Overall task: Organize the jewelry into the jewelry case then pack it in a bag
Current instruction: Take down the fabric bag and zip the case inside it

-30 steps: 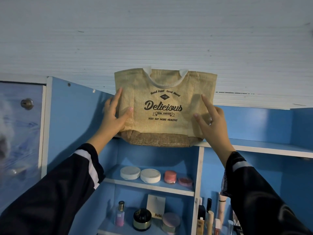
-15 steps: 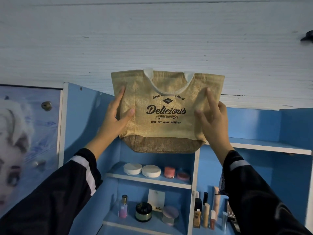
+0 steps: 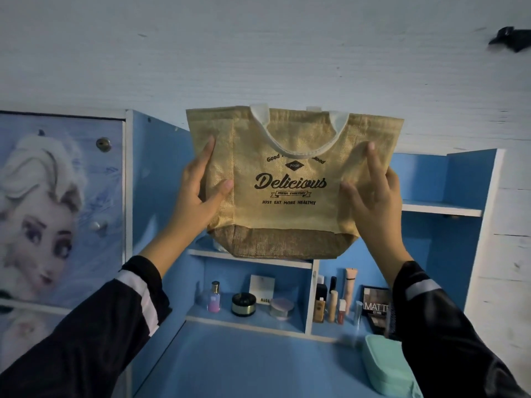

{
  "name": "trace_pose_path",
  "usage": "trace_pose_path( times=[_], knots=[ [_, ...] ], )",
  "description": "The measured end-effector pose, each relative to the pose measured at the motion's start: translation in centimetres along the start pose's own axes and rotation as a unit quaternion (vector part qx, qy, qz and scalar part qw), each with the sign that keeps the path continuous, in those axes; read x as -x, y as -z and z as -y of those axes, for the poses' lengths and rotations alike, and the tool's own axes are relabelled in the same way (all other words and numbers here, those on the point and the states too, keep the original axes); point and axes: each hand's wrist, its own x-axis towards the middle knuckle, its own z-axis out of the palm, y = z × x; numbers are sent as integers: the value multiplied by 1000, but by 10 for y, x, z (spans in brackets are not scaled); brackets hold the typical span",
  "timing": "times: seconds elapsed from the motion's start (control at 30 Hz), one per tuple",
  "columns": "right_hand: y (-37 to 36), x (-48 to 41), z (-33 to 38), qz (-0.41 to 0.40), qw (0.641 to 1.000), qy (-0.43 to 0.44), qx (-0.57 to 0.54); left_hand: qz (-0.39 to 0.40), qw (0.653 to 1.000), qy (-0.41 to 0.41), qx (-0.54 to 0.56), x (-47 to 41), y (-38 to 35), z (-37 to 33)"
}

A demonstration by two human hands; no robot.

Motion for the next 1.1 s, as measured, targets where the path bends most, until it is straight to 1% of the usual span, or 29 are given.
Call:
trace_pose_path(
  times=[0.07,0.27,0.5,0.67,0.87,0.97,1.1],
  knots=[
    [7,17,-2,8,1000,-7,14,-1,1000,-7,-8,18,0,-2],
    [20,74,-12,32,999,-23,28,17,1000,15,-1,81,-8,9],
    [20,157,-44,84,994,-66,14,59,995,80,-15,160,-19,36],
    [15,199,-66,118,988,-99,22,85,988,131,-7,206,-28,53],
    [9,236,-79,130,984,-115,37,96,982,161,-28,246,-33,70],
    [9,249,-83,134,983,-117,35,105,981,160,-35,259,-35,75],
    [9,268,-89,148,979,-132,40,116,975,185,-34,272,-37,78]
  ],
)
